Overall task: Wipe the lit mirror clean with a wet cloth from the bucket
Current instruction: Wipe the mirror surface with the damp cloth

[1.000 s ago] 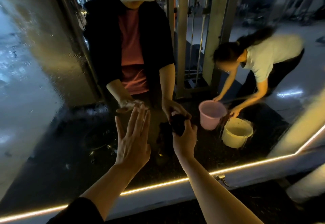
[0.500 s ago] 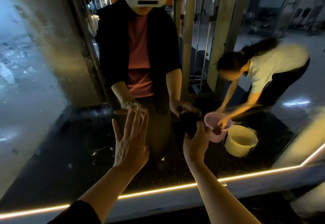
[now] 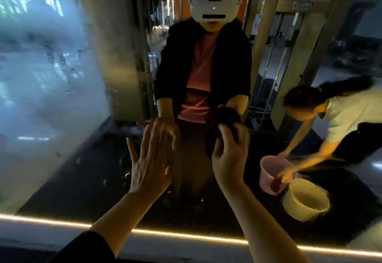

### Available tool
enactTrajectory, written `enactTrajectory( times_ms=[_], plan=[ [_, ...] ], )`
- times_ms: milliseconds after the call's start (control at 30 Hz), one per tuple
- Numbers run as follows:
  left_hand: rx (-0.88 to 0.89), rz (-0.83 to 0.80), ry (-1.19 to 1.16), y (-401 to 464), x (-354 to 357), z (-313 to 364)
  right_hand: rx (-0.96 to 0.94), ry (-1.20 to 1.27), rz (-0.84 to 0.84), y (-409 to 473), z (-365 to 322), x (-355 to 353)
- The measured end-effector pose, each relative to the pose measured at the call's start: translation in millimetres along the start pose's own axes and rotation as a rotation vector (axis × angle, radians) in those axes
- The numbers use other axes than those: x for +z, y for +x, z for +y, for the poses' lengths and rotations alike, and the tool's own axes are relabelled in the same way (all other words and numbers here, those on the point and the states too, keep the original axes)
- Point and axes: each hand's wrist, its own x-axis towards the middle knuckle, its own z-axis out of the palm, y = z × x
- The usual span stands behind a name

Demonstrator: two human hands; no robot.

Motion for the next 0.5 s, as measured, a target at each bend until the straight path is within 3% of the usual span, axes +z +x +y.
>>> enactTrajectory(
  times_ms=[67,133,267,333,433,500],
  plan=[
    [-0.074,0.026,-0.016,4.2,-6.2,-5.5,-0.12,-0.081,0.104,41.9,-4.8,-0.3],
    [-0.144,0.043,-0.039,6.1,-10.4,-8.7,-0.23,-0.18,0.044,51.0,-1.6,7.0],
    [-0.19,0.017,-0.066,1.1,-17.0,-16.7,-0.583,-0.264,-0.408,-17.6,24.7,30.6],
    [-0.197,0.007,-0.056,-7.1,-21.1,-22.9,-0.641,-0.201,-0.602,-51.4,38.3,39.1],
    [-0.241,0.007,-0.023,-21.2,-26.8,-36.4,-0.62,-0.13,-0.585,-53.0,25.0,39.2],
    [-0.261,0.013,-0.018,-25.5,-31.0,-45.1,-0.523,-0.105,-0.465,-20.2,1.5,39.2]
  ],
)
